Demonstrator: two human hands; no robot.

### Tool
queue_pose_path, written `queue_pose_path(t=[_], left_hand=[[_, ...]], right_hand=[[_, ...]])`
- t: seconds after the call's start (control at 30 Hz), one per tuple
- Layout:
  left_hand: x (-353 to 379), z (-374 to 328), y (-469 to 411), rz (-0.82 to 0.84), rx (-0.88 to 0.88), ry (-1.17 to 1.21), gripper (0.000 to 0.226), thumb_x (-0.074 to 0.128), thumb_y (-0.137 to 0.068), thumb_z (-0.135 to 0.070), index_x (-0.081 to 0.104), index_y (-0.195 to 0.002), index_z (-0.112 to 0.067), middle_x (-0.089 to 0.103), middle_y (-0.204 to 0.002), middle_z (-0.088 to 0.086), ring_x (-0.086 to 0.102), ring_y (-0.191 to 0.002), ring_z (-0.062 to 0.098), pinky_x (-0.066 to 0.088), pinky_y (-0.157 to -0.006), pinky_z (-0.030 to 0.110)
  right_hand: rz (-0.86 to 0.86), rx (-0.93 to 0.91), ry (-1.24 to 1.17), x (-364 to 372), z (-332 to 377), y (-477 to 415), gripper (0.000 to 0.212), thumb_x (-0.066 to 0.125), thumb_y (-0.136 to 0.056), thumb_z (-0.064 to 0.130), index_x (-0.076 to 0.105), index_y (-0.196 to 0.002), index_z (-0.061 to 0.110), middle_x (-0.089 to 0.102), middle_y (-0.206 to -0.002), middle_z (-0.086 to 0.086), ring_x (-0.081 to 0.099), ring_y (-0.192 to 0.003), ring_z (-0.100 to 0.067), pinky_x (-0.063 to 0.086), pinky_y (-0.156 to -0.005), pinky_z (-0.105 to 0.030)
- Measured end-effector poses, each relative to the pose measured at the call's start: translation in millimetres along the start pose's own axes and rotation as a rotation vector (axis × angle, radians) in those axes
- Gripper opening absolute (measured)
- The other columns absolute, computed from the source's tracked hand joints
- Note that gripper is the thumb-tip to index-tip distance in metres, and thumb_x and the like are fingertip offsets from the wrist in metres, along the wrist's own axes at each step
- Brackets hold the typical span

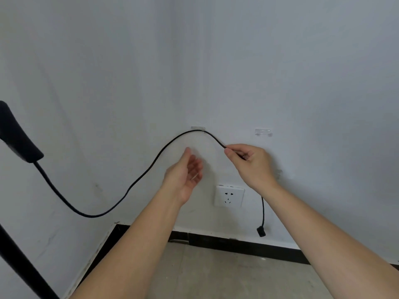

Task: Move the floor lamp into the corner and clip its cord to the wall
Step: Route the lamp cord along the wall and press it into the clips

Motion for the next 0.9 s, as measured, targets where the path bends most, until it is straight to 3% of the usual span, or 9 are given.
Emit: queue_pose_path(t=[0.13, 0.23, 0.3, 0.4, 0.6, 0.77, 0.9], left_hand=[[45.1, -26.6, 8.7, 0.048, 0.177, -0.289, 0.034, 0.072, -0.083, -0.051, 0.075, -0.096, -0.019, 0.079, -0.089, -0.008, 0.073, -0.079, 0.008, 0.053, -0.064, 0.027], [61.0, -35.5, 8.2, 0.018, 0.269, -0.373, 0.02, 0.076, -0.084, -0.035, 0.076, -0.091, -0.017, 0.077, -0.084, -0.004, 0.07, -0.075, 0.01, 0.048, -0.065, 0.027], [64.4, -39.1, 6.8, -0.003, 0.295, -0.326, 0.013, 0.077, -0.084, -0.027, 0.074, -0.084, -0.014, 0.075, -0.078, -0.002, 0.067, -0.069, 0.01, 0.046, -0.062, 0.026], [65.2, -40.2, 5.2, -0.028, 0.289, -0.177, 0.012, 0.076, -0.086, -0.022, 0.072, -0.078, -0.013, 0.072, -0.072, -0.002, 0.065, -0.064, 0.009, 0.047, -0.057, 0.024], [73.6, -20.3, 12.3, -0.104, 0.269, 0.058, 0.015, 0.073, -0.089, -0.025, 0.069, -0.091, -0.01, 0.069, -0.075, 0.0, 0.063, -0.066, 0.01, 0.05, -0.056, 0.023], [117.0, 13.7, 26.4, 0.13, 0.231, -0.199, 0.02, 0.076, -0.086, -0.03, 0.074, -0.086, -0.01, 0.074, -0.078, -0.001, 0.065, -0.068, 0.01, 0.051, -0.057, 0.022], [133.7, 21.0, 33.8, 0.207, 0.256, -0.173, 0.012, 0.073, -0.089, -0.021, 0.073, -0.087, -0.009, 0.07, -0.074, 0.001, 0.063, -0.066, 0.009, 0.051, -0.059, 0.022]], right_hand=[[0.035, -0.031, 0.063, 1.9, 3.0, -3.4, 0.015, 0.075, -0.088, 0.026, 0.077, -0.086, 0.041, 0.076, -0.087, 0.027, 0.071, -0.086, 0.005, 0.054, -0.082, -0.021], [0.056, -0.013, 0.053, 0.5, 3.0, -4.1, 0.014, 0.074, -0.09, 0.025, 0.078, -0.087, 0.038, 0.076, -0.082, 0.025, 0.07, -0.079, 0.004, 0.052, -0.076, -0.017], [0.068, -0.005, 0.018, -3.7, 3.3, -1.7, 0.017, 0.073, -0.091, 0.026, 0.076, -0.089, 0.042, 0.075, -0.073, 0.022, 0.069, -0.072, 0.004, 0.05, -0.07, -0.013], [0.053, 0.032, 0.001, -22.4, -4.6, 5.9, 0.013, 0.072, -0.092, 0.03, 0.075, -0.085, 0.04, 0.072, -0.07, 0.003, 0.066, -0.066, -0.002, 0.049, -0.066, -0.014], [-0.033, 0.086, -0.093, -79.0, -14.2, 22.4, 0.013, 0.075, -0.089, 0.024, 0.077, -0.081, 0.033, 0.071, -0.063, 0.016, 0.054, -0.049, 0.002, 0.043, -0.052, -0.01], [-0.078, -0.002, -0.04, -91.5, 3.8, 19.4, 0.015, 0.076, -0.089, 0.026, 0.077, -0.079, 0.038, 0.075, -0.073, 0.023, 0.066, -0.067, 0.004, 0.045, -0.055, -0.009], [-0.056, -0.074, 0.041, -85.4, 14.3, 13.2, 0.021, 0.074, -0.09, 0.026, 0.074, -0.079, 0.044, 0.074, -0.078, 0.029, 0.069, -0.073, 0.003, 0.049, -0.067, -0.01]])
Point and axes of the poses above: each hand's wrist, its own y-axis away from the middle knuckle, its own x-axis out of the palm, z = x × y, the point moved 8 cm from there along -y, towards the middle knuckle
